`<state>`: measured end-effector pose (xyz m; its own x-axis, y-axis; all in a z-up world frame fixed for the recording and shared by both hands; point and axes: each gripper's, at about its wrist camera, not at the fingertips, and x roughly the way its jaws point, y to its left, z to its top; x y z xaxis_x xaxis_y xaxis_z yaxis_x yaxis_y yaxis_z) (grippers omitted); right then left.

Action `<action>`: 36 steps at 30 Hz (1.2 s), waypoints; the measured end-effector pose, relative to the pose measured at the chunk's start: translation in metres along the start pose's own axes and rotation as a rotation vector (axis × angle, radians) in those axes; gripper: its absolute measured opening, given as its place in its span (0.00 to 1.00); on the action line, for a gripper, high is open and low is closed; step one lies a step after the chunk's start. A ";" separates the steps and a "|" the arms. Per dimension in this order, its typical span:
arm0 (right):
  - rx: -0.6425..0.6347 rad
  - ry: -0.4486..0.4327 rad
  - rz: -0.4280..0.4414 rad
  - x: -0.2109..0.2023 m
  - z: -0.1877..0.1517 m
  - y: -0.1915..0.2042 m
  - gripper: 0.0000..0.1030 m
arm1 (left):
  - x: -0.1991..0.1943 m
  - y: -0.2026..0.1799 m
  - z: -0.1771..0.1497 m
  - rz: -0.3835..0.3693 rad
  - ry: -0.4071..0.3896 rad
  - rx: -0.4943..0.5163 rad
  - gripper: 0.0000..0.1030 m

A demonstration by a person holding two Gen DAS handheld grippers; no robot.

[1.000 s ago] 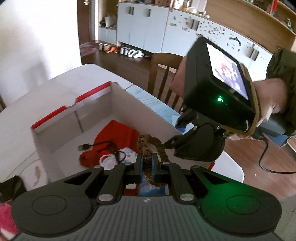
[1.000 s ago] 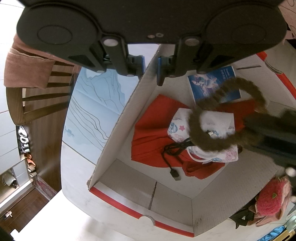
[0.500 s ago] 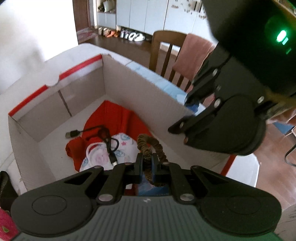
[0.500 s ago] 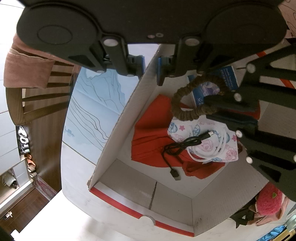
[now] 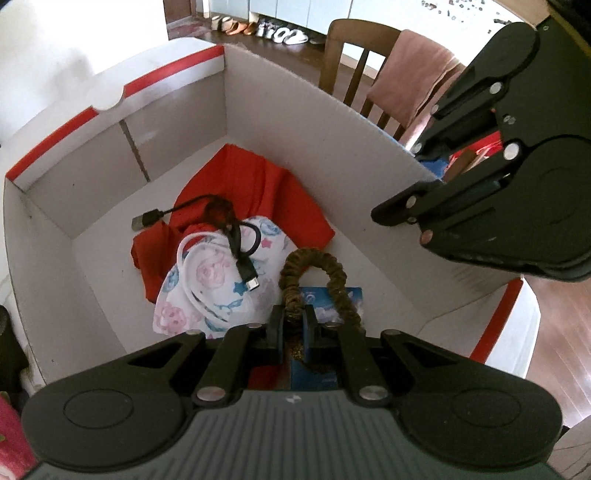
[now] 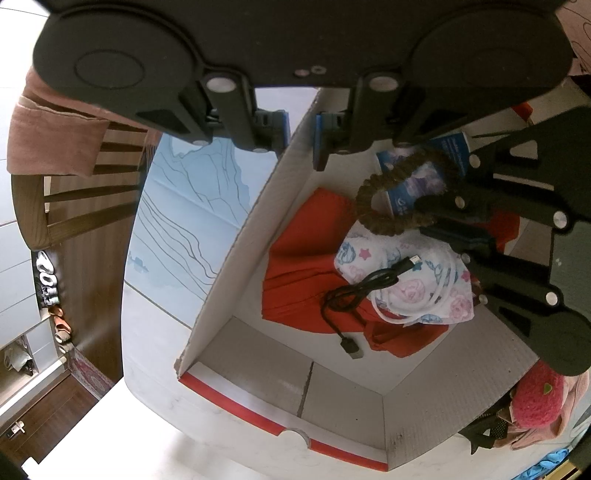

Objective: Organize objects
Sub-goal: 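Carry the braided cord with the left gripper into the box and release, then move the left gripper back to the white cable on the table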

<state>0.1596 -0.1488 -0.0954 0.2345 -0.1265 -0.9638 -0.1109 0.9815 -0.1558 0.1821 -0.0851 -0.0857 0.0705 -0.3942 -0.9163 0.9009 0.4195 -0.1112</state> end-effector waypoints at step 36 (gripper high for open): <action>0.008 -0.003 0.007 0.001 0.000 -0.001 0.10 | -0.127 0.050 -0.048 0.046 -0.203 -0.154 0.71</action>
<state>0.1595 -0.1497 -0.0958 0.2362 -0.1193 -0.9644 -0.1046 0.9835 -0.1473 0.1972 0.0253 0.0063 0.2088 -0.5210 -0.8276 0.8198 0.5547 -0.1424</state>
